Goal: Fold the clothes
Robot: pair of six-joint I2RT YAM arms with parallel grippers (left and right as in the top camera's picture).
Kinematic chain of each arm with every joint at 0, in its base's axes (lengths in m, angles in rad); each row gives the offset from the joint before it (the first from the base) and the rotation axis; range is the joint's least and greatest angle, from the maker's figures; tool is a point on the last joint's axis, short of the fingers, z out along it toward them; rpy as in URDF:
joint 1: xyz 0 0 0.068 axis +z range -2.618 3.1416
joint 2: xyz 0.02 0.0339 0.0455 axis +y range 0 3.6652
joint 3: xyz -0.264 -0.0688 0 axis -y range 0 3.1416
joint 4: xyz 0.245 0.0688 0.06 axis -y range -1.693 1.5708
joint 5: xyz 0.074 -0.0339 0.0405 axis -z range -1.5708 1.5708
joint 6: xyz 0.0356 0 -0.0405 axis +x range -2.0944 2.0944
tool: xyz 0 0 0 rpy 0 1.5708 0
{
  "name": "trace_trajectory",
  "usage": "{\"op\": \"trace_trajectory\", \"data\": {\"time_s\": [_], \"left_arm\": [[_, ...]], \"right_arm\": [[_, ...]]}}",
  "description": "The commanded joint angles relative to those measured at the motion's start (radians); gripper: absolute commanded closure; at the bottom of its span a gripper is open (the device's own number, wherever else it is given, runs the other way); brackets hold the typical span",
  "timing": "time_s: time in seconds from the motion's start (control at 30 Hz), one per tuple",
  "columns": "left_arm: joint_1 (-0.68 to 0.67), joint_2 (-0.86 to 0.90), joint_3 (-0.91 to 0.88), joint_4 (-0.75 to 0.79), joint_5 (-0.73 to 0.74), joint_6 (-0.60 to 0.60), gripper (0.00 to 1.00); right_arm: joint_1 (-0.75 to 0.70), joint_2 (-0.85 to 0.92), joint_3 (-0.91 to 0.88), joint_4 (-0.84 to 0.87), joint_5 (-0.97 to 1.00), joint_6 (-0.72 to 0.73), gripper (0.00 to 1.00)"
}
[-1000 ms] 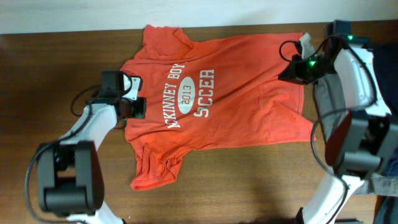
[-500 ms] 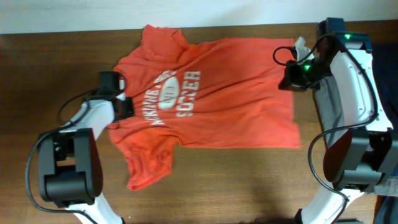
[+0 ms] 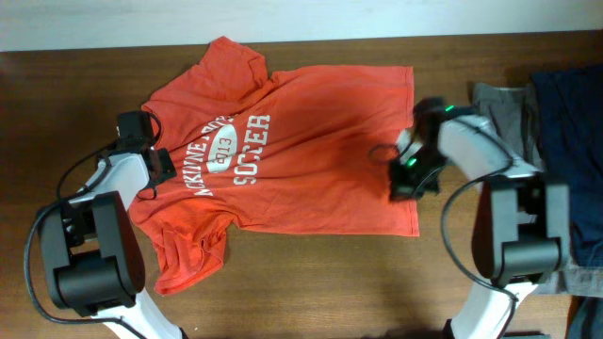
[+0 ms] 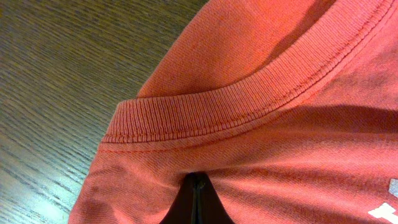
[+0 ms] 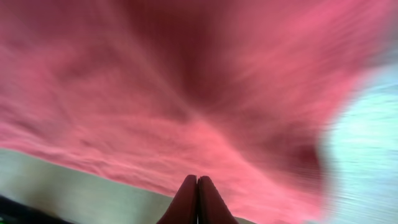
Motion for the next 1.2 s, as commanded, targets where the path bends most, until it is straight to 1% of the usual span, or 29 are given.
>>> {"op": "trace_trajectory", "data": {"time_s": [0.0, 0.13, 0.23, 0.3, 0.4, 0.43, 0.53, 0.63, 0.67, 0.77, 0.83, 0.87, 0.9, 1.0, 1.03, 1.07, 1.1, 1.17], "left_arm": [[-0.004, 0.057, -0.019, -0.029, 0.016, 0.014, 0.99], [-0.004, 0.057, 0.012, -0.058, 0.005, 0.029, 0.97], [-0.004, 0.055, 0.052, -0.097, -0.036, 0.029, 0.96], [-0.004, 0.055, 0.086, -0.128, -0.060, 0.043, 0.91], [-0.004, 0.047, 0.158, -0.185, -0.062, 0.081, 0.80], [-0.004, 0.043, 0.181, -0.205, -0.062, 0.081, 0.78], [-0.004, 0.026, 0.254, -0.256, -0.061, 0.080, 0.67], [-0.005, 0.008, 0.315, -0.299, -0.052, 0.081, 0.64], [-0.005, 0.003, 0.329, -0.310, -0.040, 0.081, 0.62], [-0.005, -0.008, 0.360, -0.346, 0.015, 0.085, 0.61], [-0.005, -0.016, 0.367, -0.372, 0.081, 0.098, 0.60], [-0.005, -0.018, 0.368, -0.380, 0.123, 0.118, 0.60], [-0.005, -0.021, 0.368, -0.389, 0.163, 0.137, 0.59], [-0.010, -0.022, 0.368, -0.425, 0.290, 0.141, 0.57], [-0.014, -0.023, 0.368, -0.441, 0.335, 0.141, 0.59], [-0.018, -0.025, 0.369, -0.452, 0.357, 0.142, 0.65], [-0.023, -0.034, 0.370, -0.468, 0.399, 0.168, 0.69], [-0.034, -0.060, 0.379, -0.502, 0.429, 0.210, 0.70]], "right_arm": [[0.023, 0.005, -0.079, 0.031, 0.083, 0.107, 0.95], [0.011, 0.005, -0.196, 0.090, 0.098, 0.134, 0.96], [-0.001, 0.005, -0.266, 0.104, 0.101, 0.167, 0.96], [0.001, 0.004, -0.297, 0.070, 0.101, 0.167, 0.96], [0.015, -0.007, -0.314, 0.010, 0.097, 0.166, 0.96], [0.023, -0.019, -0.314, -0.010, 0.092, 0.166, 0.96], [0.048, -0.079, -0.314, -0.061, 0.075, 0.161, 0.96], [0.069, -0.171, -0.312, -0.066, 0.074, 0.162, 0.96], [0.067, -0.213, -0.308, -0.047, 0.077, 0.162, 0.97], [0.034, -0.323, -0.292, 0.054, 0.087, 0.162, 0.95], [-0.005, -0.379, -0.282, 0.135, 0.087, 0.162, 0.94], [-0.032, -0.402, -0.277, 0.187, 0.086, 0.162, 0.89], [-0.056, -0.415, -0.277, 0.234, 0.086, 0.162, 0.87], [-0.133, -0.418, -0.278, 0.423, 0.087, 0.161, 0.87], [-0.155, -0.407, -0.278, 0.500, 0.087, 0.154, 0.87], [-0.166, -0.404, -0.278, 0.543, 0.087, 0.154, 0.89], [-0.182, -0.398, -0.278, 0.610, 0.087, 0.144, 0.90], [-0.208, -0.398, -0.277, 0.693, 0.085, 0.105, 0.96]]}}
